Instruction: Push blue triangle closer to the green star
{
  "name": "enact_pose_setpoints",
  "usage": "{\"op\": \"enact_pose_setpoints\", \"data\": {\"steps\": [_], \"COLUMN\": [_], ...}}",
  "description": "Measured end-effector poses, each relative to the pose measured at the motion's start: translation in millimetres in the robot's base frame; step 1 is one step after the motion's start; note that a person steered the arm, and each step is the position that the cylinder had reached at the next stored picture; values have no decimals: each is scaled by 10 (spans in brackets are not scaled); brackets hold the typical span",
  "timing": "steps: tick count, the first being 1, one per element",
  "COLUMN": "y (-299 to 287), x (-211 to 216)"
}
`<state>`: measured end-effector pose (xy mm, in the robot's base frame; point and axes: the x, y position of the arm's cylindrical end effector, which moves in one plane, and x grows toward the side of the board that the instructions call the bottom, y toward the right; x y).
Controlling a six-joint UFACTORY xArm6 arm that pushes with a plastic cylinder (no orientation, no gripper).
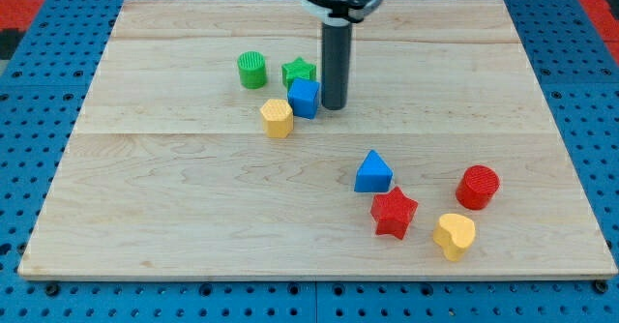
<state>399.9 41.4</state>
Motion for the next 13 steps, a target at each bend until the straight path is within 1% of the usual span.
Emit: {"op": "enact_pose_setpoints", "data": {"steps": [1, 2, 3, 4, 5, 7, 8, 9, 10, 11, 12, 13], "y": [1066, 1290, 1156, 711, 684, -432, -279, -511, -1029, -1122, -1187, -1526], "x": [34, 558, 889, 936, 1174, 900, 1048, 1075, 889, 645, 289, 251]}}
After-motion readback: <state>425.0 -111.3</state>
